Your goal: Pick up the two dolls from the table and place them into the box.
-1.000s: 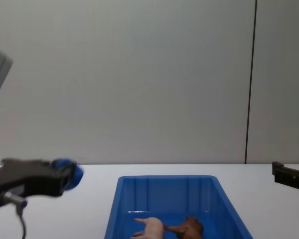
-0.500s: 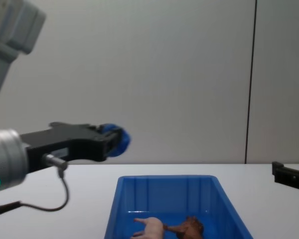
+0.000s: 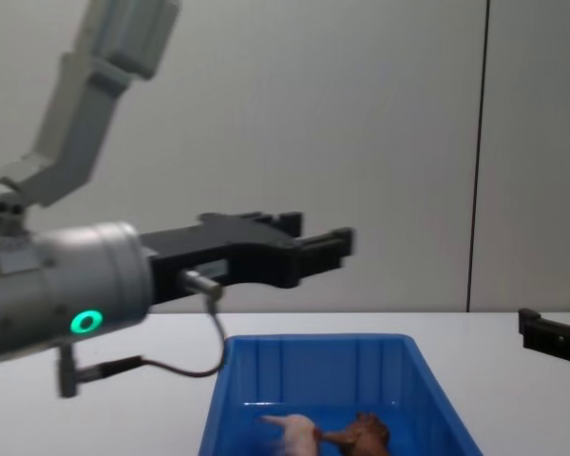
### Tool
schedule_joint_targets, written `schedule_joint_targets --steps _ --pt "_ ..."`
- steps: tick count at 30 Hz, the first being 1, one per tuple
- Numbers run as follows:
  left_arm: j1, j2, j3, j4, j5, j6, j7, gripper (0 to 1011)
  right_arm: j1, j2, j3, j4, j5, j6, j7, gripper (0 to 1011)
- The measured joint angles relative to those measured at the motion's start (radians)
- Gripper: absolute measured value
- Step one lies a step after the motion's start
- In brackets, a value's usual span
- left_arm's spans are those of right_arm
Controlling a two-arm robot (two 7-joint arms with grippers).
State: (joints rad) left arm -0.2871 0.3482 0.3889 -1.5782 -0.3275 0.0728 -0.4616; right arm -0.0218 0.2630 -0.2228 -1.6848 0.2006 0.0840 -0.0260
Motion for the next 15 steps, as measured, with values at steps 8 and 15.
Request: schedule_joint_targets --steps 8,15 --pt "-0.048 -0.044 0.018 0.053 0.008 -0.008 -0.071 838 0.0 0.0 0.0 0.0 0.0 0.0 0.0 1001" --pt "-0.067 -0.063 0.026 0.076 0.012 -0.011 -0.099 1001 0.0 0.0 0.0 0.0 0.0 0.0 0.0 1001"
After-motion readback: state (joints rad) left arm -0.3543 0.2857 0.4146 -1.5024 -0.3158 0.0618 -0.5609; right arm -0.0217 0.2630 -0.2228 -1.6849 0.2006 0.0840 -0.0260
